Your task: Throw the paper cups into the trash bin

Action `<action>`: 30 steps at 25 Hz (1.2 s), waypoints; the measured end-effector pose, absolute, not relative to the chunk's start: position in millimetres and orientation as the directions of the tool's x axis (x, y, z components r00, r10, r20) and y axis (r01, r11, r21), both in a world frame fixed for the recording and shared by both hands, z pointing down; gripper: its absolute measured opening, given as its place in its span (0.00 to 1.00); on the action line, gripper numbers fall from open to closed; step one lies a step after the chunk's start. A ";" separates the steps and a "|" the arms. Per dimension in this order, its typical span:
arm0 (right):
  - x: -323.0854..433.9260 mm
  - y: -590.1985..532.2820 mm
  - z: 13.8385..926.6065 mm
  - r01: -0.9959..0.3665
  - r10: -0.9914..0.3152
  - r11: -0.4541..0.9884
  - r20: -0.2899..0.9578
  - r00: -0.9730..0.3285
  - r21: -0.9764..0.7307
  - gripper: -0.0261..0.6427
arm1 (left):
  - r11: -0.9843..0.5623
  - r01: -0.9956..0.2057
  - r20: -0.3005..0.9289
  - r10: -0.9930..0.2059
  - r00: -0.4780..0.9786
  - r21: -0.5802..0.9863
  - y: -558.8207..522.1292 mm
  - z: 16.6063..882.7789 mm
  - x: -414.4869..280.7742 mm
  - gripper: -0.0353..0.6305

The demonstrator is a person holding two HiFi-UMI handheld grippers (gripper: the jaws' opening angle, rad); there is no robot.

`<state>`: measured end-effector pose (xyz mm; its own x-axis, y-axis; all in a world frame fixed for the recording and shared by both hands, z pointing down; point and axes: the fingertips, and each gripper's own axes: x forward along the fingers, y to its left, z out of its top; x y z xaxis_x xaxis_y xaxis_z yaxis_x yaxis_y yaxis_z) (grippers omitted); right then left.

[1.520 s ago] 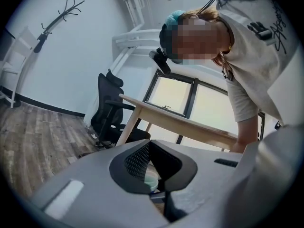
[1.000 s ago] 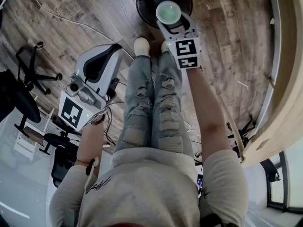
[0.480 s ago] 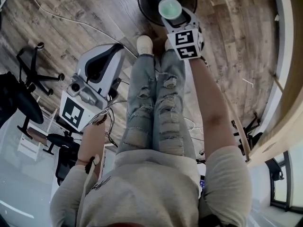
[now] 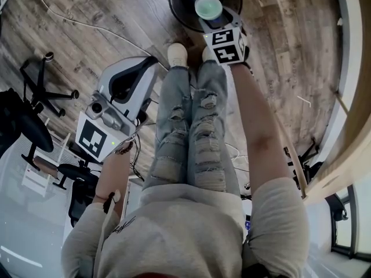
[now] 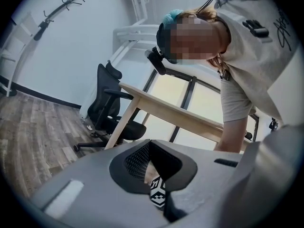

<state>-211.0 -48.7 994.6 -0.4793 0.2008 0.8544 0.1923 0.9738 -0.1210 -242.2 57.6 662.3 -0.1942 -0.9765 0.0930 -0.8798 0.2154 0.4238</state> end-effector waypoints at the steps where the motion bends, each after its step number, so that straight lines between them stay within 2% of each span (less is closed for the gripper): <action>1: -211.0 -48.8 996.2 0.186 0.208 0.973 0.856 -0.473 -0.134 0.47 | 0.213 -0.881 0.094 -0.977 -0.190 0.423 56.3 662.9 -242.0 0.06; 11: -204.9 -52.3 1000.4 0.174 0.228 0.971 0.864 -0.449 -0.166 0.47 | 0.180 -0.889 0.087 -0.984 -0.158 0.420 48.9 662.7 -239.2 0.06; 30: -239.9 -43.6 888.7 0.166 0.237 0.971 0.754 -0.613 -0.170 0.47 | 0.158 -0.910 0.068 -0.987 -0.143 0.384 33.7 614.1 -246.5 0.06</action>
<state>-239.9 -43.6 888.7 -0.6131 0.2367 0.7537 0.1659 0.9714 -0.1701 -246.5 33.7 614.1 -0.1426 -0.9874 0.0681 -0.9097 0.1579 0.3841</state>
